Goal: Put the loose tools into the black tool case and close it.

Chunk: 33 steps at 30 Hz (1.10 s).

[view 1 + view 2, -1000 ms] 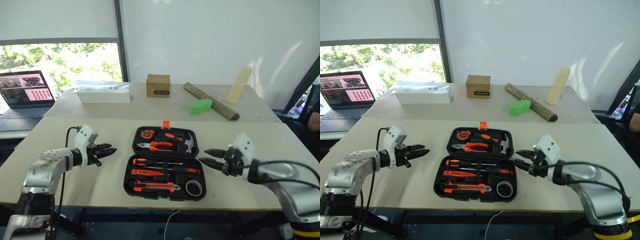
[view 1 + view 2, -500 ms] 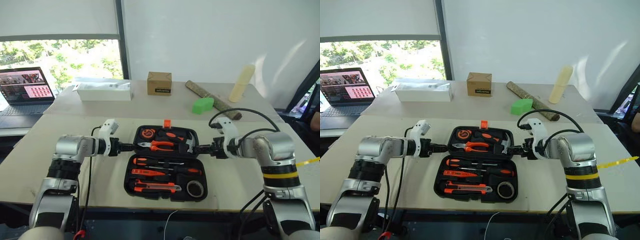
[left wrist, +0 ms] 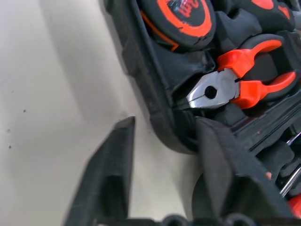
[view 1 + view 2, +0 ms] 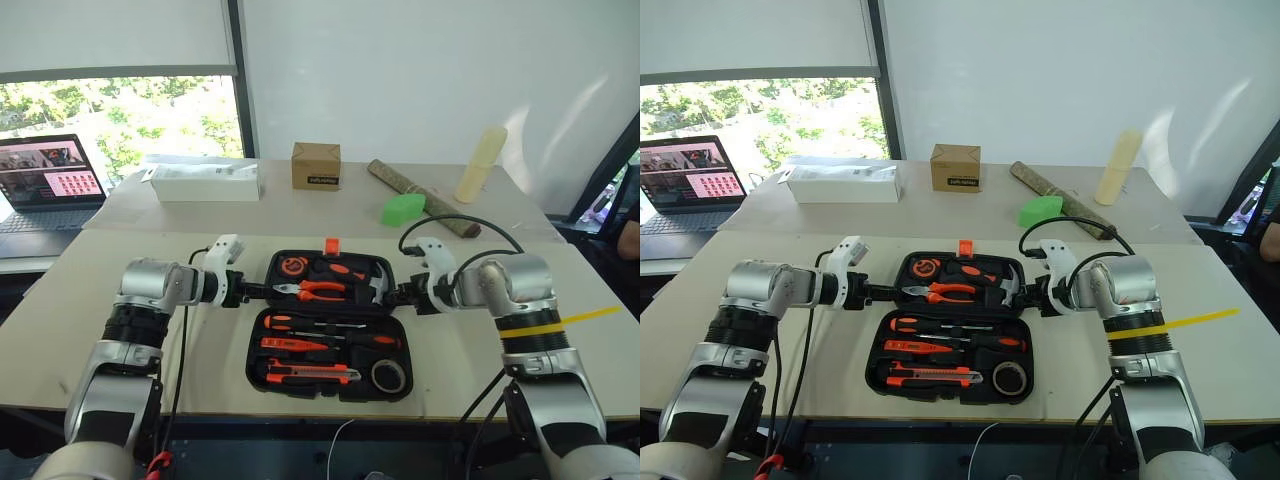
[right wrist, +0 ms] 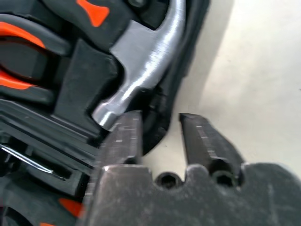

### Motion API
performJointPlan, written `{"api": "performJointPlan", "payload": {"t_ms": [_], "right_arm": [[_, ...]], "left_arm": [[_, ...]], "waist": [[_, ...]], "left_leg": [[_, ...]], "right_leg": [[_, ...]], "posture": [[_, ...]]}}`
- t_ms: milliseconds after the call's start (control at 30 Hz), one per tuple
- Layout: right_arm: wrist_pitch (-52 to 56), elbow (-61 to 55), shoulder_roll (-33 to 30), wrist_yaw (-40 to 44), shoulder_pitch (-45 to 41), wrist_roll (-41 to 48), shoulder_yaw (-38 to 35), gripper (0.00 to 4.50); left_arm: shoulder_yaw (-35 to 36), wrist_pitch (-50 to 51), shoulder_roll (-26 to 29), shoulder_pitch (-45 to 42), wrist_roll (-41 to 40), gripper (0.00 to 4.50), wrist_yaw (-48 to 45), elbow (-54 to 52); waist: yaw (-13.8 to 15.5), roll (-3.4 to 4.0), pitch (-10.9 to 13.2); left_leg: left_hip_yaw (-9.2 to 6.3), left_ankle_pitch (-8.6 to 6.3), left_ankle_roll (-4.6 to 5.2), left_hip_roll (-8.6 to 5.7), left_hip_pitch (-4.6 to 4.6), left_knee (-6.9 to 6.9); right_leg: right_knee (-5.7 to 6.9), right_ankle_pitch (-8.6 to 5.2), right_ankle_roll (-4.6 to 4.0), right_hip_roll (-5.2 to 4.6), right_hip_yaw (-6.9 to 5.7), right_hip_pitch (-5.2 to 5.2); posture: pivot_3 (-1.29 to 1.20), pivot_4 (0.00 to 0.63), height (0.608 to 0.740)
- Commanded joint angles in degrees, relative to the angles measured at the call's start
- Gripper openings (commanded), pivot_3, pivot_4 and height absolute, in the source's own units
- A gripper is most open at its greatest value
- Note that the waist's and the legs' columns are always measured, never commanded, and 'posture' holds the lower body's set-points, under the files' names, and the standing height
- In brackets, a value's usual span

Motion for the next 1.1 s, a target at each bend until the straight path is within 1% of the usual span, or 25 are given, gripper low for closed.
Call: {"api": "performJointPlan", "payload": {"t_ms": [33,67,100,167,267,333,367,433,500,533,567,633,667,700,767,800,833,900,933,967,1000,1033,1067,1100], "right_arm": [[-3.1,1.4,0.1,-0.5,-0.5,-1.5,-0.5,0.00],[-4.2,1.3,0.0,-0.4,-0.3,-1.7,-0.4,0.00],[-5.9,0.8,0.2,-0.3,0.2,-1.7,-0.7,0.00],[-9.5,-1.1,0.1,0.6,1.6,-1.6,-0.9,0.00],[-18.1,-6.5,-0.9,5.0,5.4,-0.8,-0.5,0.00],[-29.9,-12.2,-2.8,9.3,10.0,-2.4,0.4,0.00],[-35.5,-15.1,-4.9,11.7,12.7,-4.0,1.6,0.00],[-44.9,-18.1,-7.3,14.0,17.1,-6.6,2.2,0.00],[-52.8,-18.5,-9.6,14.6,21.4,-9.6,2.2,0.00],[-58.5,-18.2,-10.9,14.8,24.1,-11.9,2.3,0.00],[-64.1,-17.6,-12.2,14.7,26.2,-14.2,2.5,0.00],[-77.8,-15.3,-14.2,14.1,30.4,-18.6,2.6,0.00],[-84.0,-13.6,-15.0,13.3,32.1,-20.4,2.4,0.00],[-89.6,-11.9,-15.6,12.5,33.5,-21.9,2.2,0.00],[-97.8,-8.7,-16.5,11.5,35.0,-24.1,2.0,0.00],[-103.3,-6.6,-17.5,10.0,36.0,-26.7,2.1,0.00],[-108.5,-4.4,-18.8,8.0,37.1,-29.9,2.4,0.00],[-116.2,-0.7,-21.1,4.1,38.6,-35.8,2.8,0.00],[-117.9,0.4,-21.7,2.2,39.1,-38.0,2.7,0.00],[-119.4,1.3,-22.2,0.3,39.2,-40.0,2.6,0.00],[-120.4,2.4,-22.1,1.3,39.7,-38.2,2.6,0.00],[-121.7,3.5,-22.3,0.9,39.8,-38.7,2.8,0.00],[-122.4,4.8,-22.4,1.9,40.0,-37.8,3.3,0.62],[-123.3,5.7,-22.4,1.8,40.1,-37.7,3.4,0.90]], "left_arm": [[1.0,0.4,0.0,-0.2,0.5,0.43,1.1,1.2],[1.2,0.5,0.1,0.0,0.4,0.11,1.1,1.0],[1.6,0.1,0.2,0.4,0.3,0.04,1.0,0.6],[2.6,-0.1,0.4,1.6,-0.2,0.04,0.9,-0.6],[5.6,-2.9,0.2,4.1,-1.6,0.04,0.9,-3.4],[8.8,-12.0,-0.3,7.9,-2.7,0.04,-0.9,-7.8],[10.3,-17.4,-0.3,10.4,-2.9,0.04,-1.9,-10.2],[11.7,-27.3,-0.1,14.4,-2.0,0.04,-3.3,-13.5],[13.3,-36.0,-0.6,17.5,-1.6,0.04,-3.9,-15.2],[13.8,-42.8,-0.9,19.5,-1.0,0.04,-4.9,-16.1],[13.9,-46.8,-1.0,21.1,-0.5,0.04,-5.2,-16.9],[13.2,-60.0,-1.0,24.9,2.3,0.04,-6.8,-17.9],[12.0,-68.1,-0.3,27.1,4.6,0.04,-8.5,-17.9],[10.6,-75.7,0.7,29.0,6.9,0.04,-10.4,-17.4],[8.4,-83.5,2.4,31.3,9.6,0.04,-13.3,-15.9],[7.8,-88.4,3.1,32.9,10.8,0.04,-14.0,-14.1],[7.0,-95.8,4.3,34.4,13.5,0.04,-13.8,-11.9],[5.6,-106.5,6.3,36.1,17.5,0.04,-13.3,-7.5],[4.9,-110.4,7.3,36.1,19.1,0.04,-13.0,-5.6],[4.2,-112.1,7.9,36.0,19.2,0.04,-13.3,-4.2],[3.5,-114.2,8.6,35.8,19.8,0.04,-13.0,-2.7],[2.9,-114.2,9.0,35.8,18.6,0.04,-13.7,-1.7],[2.5,-114.3,9.3,35.7,18.4,0.00,-13.5,-0.7],[1.8,-115.2,9.9,35.7,18.3,0.36,-13.9,0.5]], "waist": [[0.0,0.00,0.0],[0.0,0.00,0.0],[-0.1,0.00,0.0],[-0.1,0.00,0.0],[-0.3,0.00,0.0],[-0.3,0.00,0.0],[-0.2,0.01,0.0],[-0.1,0.03,0.0],[0.1,0.02,0.0],[0.2,0.02,0.0],[0.3,0.02,0.0],[0.3,0.02,0.0],[0.3,0.00,0.0],[0.4,0.00,0.0],[0.4,0.00,0.0],[0.4,0.00,0.0],[0.6,0.01,0.0],[0.9,0.02,0.0],[1.0,0.02,0.0],[1.0,0.02,0.0],[1.0,0.02,0.0],[1.0,0.03,0.0],[1.0,0.03,0.0],[0.9,0.03,0.0]], "left_leg": [[0.00,0.00,0.00,0.00,0.02,0.01],[0.01,0.00,0.00,0.00,0.08,0.01],[0.04,0.00,0.00,0.00,0.14,0.00],[0.03,0.01,-0.01,0.00,0.15,0.01],[0.03,0.03,-0.04,0.01,0.23,-0.02],[0.03,0.04,-0.05,0.02,0.21,-0.02],[0.03,0.04,-0.06,0.02,0.20,-0.03],[0.04,0.04,-0.07,0.04,0.04,-0.05],[0.07,0.05,-0.07,0.02,-0.08,-0.04],[0.08,0.04,-0.07,0.00,-0.11,-0.04],[0.09,0.04,-0.07,0.00,-0.11,-0.03],[0.12,0.04,-0.07,-0.01,-0.13,-0.02],[0.12,0.04,-0.06,-0.02,-0.12,-0.03],[0.13,0.03,-0.05,-0.01,-0.13,-0.03],[0.18,0.03,-0.04,-0.02,-0.11,-0.03],[0.23,0.02,-0.04,-0.02,-0.10,-0.02],[0.30,0.02,-0.03,-0.02,-0.06,-0.01],[0.35,-0.02,0.04,0.03,0.06,-0.02],[0.44,-0.04,0.06,0.02,0.16,-0.02],[0.46,-0.05,0.08,0.06,0.26,-0.03],[0.45,-0.07,0.10,0.11,0.40,-0.04],[0.46,-0.09,0.12,0.14,0.63,-0.08],[0.46,-0.14,0.20,0.18,0.90,-0.14],[0.44,-0.21,0.31,0.20,0.98,-0.17]], "right_leg": [[0.00,0.00,0.00,0.00,0.00,0.03],[0.01,0.00,0.00,0.00,0.03,0.06],[0.04,0.00,0.00,0.00,0.09,0.08],[0.09,0.01,0.00,0.01,0.11,0.08],[0.16,0.01,-0.01,0.03,0.17,0.09],[0.18,0.01,-0.01,0.03,0.21,0.05],[0.18,0.01,-0.01,0.03,0.22,0.03],[0.16,0.01,-0.01,-0.01,0.26,-0.16],[0.05,0.01,0.00,0.02,0.22,-0.23],[0.02,0.01,0.00,0.00,0.20,-0.24],[-0.01,0.01,0.00,0.00,0.18,-0.23],[-0.05,0.02,0.00,-0.01,0.14,-0.22],[-0.06,0.02,0.00,-0.02,0.15,-0.21],[-0.08,0.02,0.00,-0.02,0.13,-0.21],[-0.12,0.02,0.00,-0.03,0.11,-0.17],[-0.13,0.02,0.00,-0.03,0.10,-0.15],[-0.20,0.02,0.00,-0.06,0.09,-0.12],[-0.43,0.01,0.00,-0.13,0.06,-0.01],[-0.46,0.01,0.00,-0.14,0.05,0.09],[-0.51,0.01,0.00,-0.14,0.01,0.27],[-0.60,0.01,0.00,-0.14,-0.04,0.48],[-0.67,0.01,0.00,-0.13,-0.08,0.74],[-0.76,0.00,0.01,-0.13,-0.08,1.00],[-0.78,-0.01,0.01,-0.13,-0.08,1.08]], "posture": [[0.00,0.150,0.740],[0.00,0.150,0.740],[0.00,0.150,0.740],[0.00,0.150,0.740],[0.00,0.150,0.740],[0.00,0.150,0.740],[0.00,0.150,0.740],[0.00,0.150,0.740],[0.00,0.150,0.740],[0.00,0.150,0.740],[0.00,0.150,0.740],[0.00,0.150,0.740],[0.00,0.150,0.740],[0.00,0.150,0.740],[0.00,0.150,0.740],[0.00,0.150,0.740],[0.00,0.150,0.740],[0.00,0.150,0.740],[0.00,0.150,0.740],[0.00,0.150,0.740],[0.00,0.150,0.740],[0.00,0.150,0.740],[0.00,0.150,0.740],[0.00,0.150,0.740]]}}
